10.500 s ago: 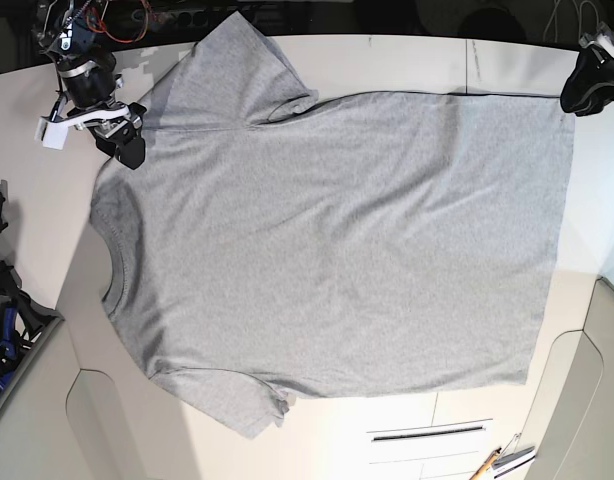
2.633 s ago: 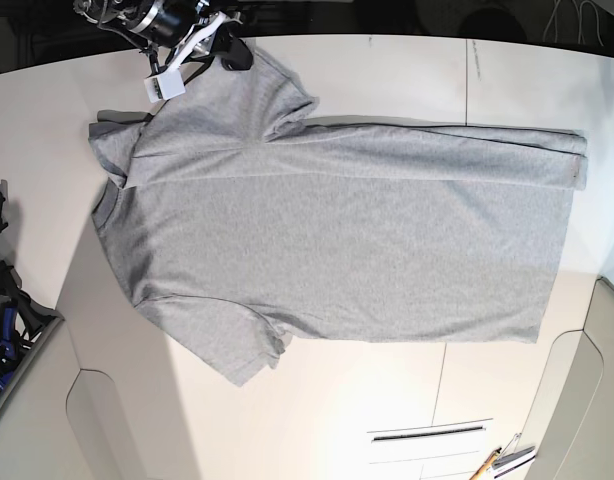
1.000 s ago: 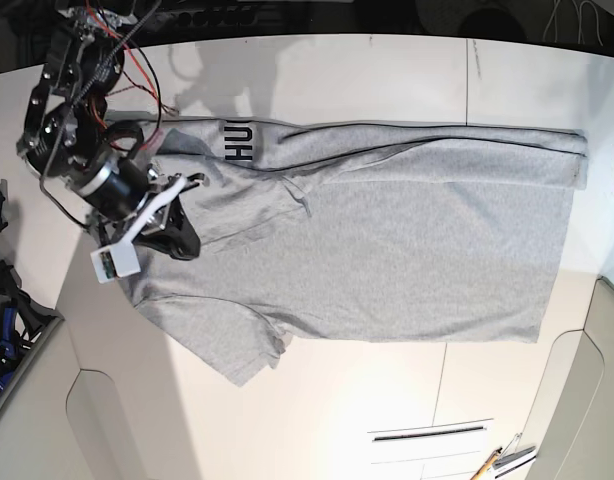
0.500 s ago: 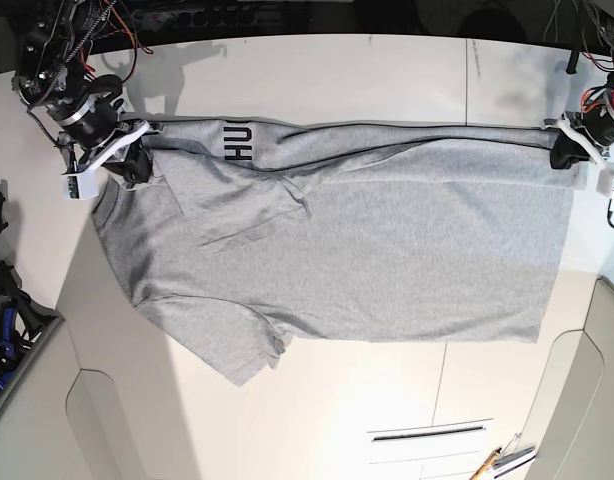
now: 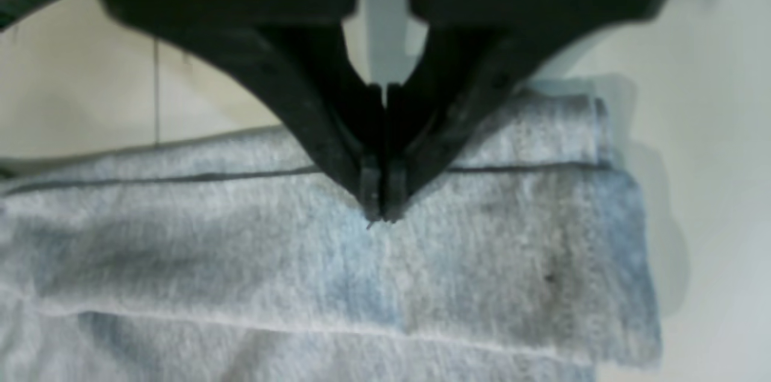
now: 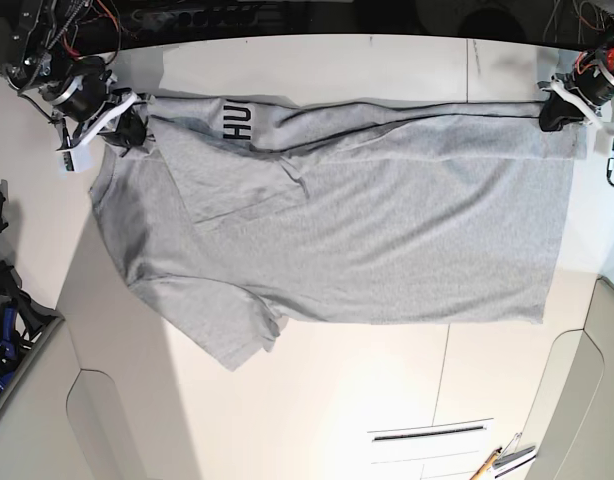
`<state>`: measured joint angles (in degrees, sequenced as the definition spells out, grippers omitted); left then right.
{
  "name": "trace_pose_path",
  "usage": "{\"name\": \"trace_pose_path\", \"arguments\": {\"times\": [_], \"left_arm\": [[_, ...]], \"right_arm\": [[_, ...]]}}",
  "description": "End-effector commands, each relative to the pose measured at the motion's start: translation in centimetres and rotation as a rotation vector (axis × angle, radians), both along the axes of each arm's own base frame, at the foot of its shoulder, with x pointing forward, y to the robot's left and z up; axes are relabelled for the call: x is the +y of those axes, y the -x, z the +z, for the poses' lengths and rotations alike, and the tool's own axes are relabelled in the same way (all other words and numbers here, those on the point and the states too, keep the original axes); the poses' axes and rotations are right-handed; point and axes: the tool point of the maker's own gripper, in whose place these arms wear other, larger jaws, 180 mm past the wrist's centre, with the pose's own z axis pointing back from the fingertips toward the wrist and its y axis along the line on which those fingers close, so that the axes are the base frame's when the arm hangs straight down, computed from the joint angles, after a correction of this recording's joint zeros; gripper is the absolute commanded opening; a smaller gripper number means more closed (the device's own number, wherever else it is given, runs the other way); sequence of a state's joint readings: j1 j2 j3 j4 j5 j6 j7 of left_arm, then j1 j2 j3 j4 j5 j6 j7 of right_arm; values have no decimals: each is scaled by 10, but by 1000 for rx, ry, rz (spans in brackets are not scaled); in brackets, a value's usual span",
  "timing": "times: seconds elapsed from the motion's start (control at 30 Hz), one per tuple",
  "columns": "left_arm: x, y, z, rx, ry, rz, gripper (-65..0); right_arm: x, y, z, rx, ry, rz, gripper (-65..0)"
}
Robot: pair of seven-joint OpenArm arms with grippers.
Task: Fold the T-shirt properly
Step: 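Regrasp the folded edge with both grippers and drag it further, then move both grippers to the opposite side edge and pinch it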
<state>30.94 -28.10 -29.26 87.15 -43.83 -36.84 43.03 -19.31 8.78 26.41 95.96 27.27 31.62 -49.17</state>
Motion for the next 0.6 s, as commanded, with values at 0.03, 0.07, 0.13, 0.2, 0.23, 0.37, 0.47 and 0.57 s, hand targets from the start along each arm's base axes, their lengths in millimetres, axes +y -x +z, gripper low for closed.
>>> {"name": "trace_pose_path", "arguments": {"times": [0.03,0.07,0.13,0.2,0.23,0.37,0.47,0.57], "left_arm": [[11,30,-9,120,-38,1,-650],[12,36,-9,132,-28,11,-650],[13,48,-9,160,0,34,-650],[14,59,-8,167,20,62,-650],[15,63,-7,165,29,71,-650],[19,74,0,150,60,104,-650],[20,75,4,133,84,128,-650],[16,66,9,94,121,128,-650]], "right_arm": [[-8,10,5,21,54,20,-650],[-8,13,8,20,63,24,-650],[-10,19,13,21,80,30,-650],[-13,24,18,15,97,28,-650],[-15,26,19,16,104,24,-650],[-26,31,21,20,119,-3,-650],[-29,30,22,16,117,-14,-650],[-21,26,27,-9,66,-18,-650]]}}
